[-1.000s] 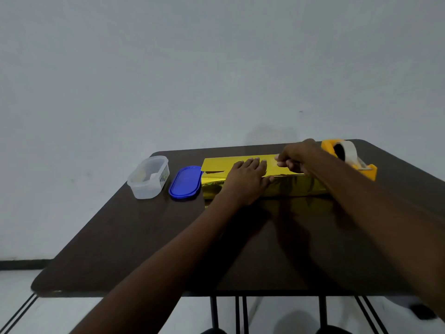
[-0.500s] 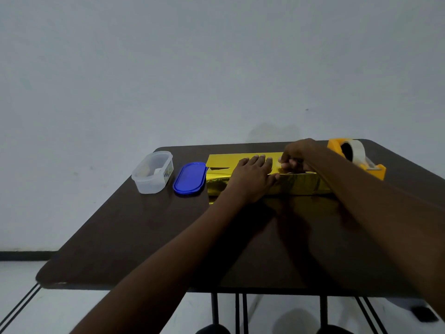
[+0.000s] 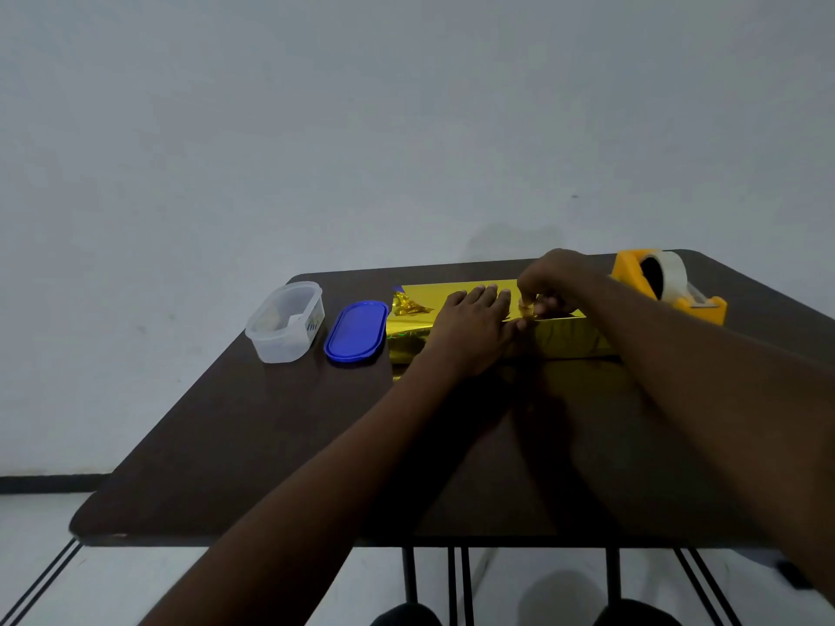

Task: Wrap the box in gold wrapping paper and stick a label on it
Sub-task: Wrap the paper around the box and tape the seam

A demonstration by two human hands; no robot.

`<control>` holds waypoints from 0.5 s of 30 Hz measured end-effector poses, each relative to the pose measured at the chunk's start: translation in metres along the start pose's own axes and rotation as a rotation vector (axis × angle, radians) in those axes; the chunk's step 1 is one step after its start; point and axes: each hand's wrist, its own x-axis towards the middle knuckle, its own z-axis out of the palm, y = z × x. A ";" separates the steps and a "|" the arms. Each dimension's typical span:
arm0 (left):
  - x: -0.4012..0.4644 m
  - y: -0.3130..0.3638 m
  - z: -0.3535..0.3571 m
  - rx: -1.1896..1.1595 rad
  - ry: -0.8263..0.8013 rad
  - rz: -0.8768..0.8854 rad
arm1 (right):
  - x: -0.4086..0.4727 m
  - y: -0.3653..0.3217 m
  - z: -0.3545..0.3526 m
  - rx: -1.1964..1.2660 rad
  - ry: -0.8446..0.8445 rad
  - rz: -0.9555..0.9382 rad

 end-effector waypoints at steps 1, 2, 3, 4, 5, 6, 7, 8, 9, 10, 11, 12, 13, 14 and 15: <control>0.000 0.000 -0.001 0.002 -0.004 0.000 | -0.003 0.000 -0.001 -0.016 -0.010 -0.007; -0.001 0.000 -0.001 0.003 -0.008 -0.002 | -0.006 0.001 -0.003 -0.029 -0.033 -0.011; -0.001 0.000 -0.002 0.003 -0.008 -0.005 | -0.007 0.002 -0.005 -0.039 -0.057 -0.016; -0.002 0.001 -0.002 0.001 -0.007 -0.009 | -0.007 0.004 -0.007 -0.058 -0.067 -0.022; -0.002 0.001 -0.003 -0.001 -0.006 -0.011 | -0.007 0.006 -0.010 -0.070 -0.061 -0.028; -0.002 0.002 -0.003 -0.001 -0.007 -0.012 | -0.006 0.010 -0.012 -0.088 -0.041 -0.036; -0.003 0.002 -0.003 -0.001 -0.011 -0.013 | -0.005 0.015 -0.015 -0.108 -0.011 -0.051; -0.003 0.002 -0.004 -0.001 -0.014 -0.015 | -0.003 0.021 -0.017 -0.141 0.025 -0.072; -0.003 0.002 -0.004 -0.001 -0.017 -0.015 | -0.003 0.025 -0.020 -0.167 0.052 -0.095; -0.003 0.002 -0.004 -0.002 -0.016 -0.016 | -0.003 0.030 -0.023 -0.197 0.069 -0.114; -0.003 0.002 -0.004 -0.004 -0.015 -0.015 | -0.004 0.034 -0.026 -0.232 0.086 -0.130; -0.003 0.002 -0.005 -0.004 -0.016 -0.011 | -0.004 0.037 -0.028 -0.272 0.103 -0.145; -0.003 0.002 -0.005 -0.003 -0.015 -0.008 | -0.006 0.039 -0.029 -0.305 0.119 -0.161; -0.003 0.002 -0.006 -0.001 -0.015 -0.006 | -0.009 0.040 -0.030 -0.322 0.141 -0.185; -0.003 0.002 -0.006 -0.002 -0.014 -0.005 | -0.012 0.041 -0.029 -0.339 0.188 -0.228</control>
